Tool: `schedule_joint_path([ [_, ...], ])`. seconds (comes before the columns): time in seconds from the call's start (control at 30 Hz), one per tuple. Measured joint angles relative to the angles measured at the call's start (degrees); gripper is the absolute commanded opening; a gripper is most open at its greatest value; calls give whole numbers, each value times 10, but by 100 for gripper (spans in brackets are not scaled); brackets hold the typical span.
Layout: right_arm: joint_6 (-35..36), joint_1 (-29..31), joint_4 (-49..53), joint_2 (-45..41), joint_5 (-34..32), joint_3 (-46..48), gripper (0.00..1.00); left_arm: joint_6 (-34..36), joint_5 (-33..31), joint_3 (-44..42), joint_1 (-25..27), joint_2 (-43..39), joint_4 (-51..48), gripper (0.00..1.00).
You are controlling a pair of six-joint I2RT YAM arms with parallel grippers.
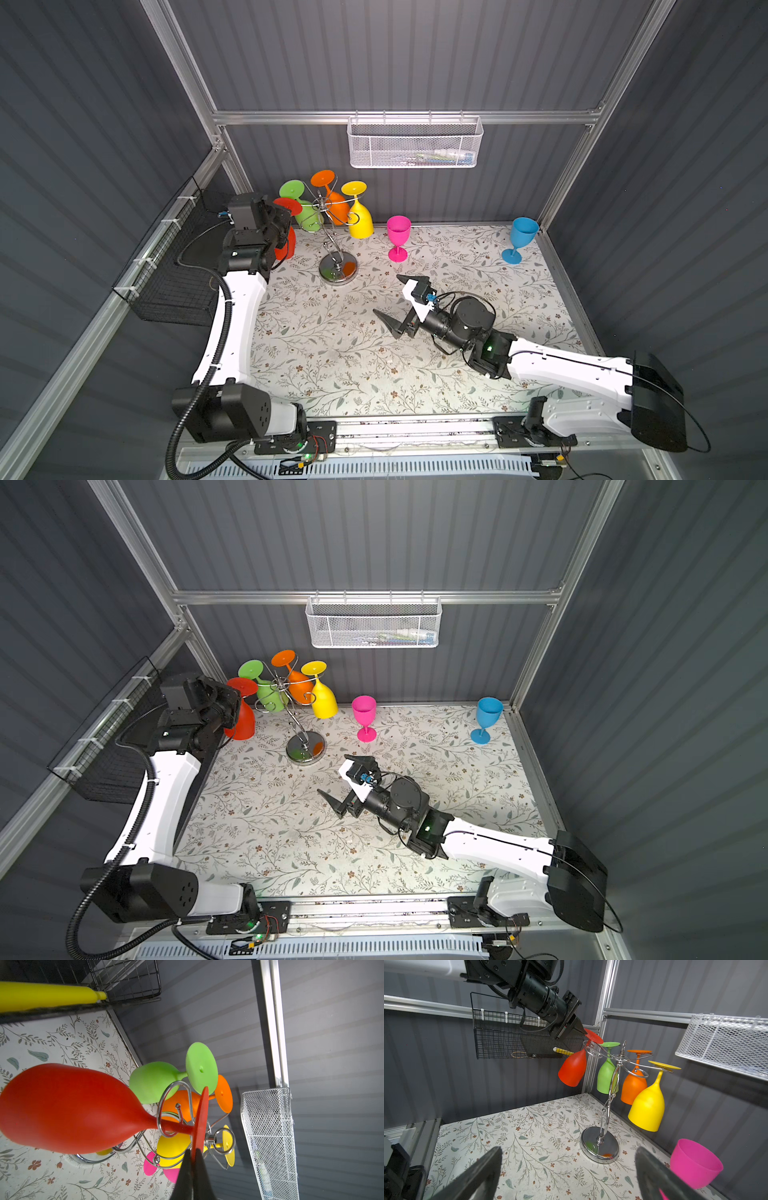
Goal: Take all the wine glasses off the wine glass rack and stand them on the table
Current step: 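Pull the red glass off the rack with the left gripper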
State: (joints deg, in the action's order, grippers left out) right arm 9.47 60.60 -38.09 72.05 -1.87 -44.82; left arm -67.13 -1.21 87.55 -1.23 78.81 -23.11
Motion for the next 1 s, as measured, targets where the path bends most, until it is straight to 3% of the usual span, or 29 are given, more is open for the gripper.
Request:
schedule_joint_path([
  [0.6,0,4,2,0,0,0,99,25,-46,8,0,-12,-48,0],
  [1.0,9,4,5,2,0,0,99,24,-67,12,0,-3,-24,0],
])
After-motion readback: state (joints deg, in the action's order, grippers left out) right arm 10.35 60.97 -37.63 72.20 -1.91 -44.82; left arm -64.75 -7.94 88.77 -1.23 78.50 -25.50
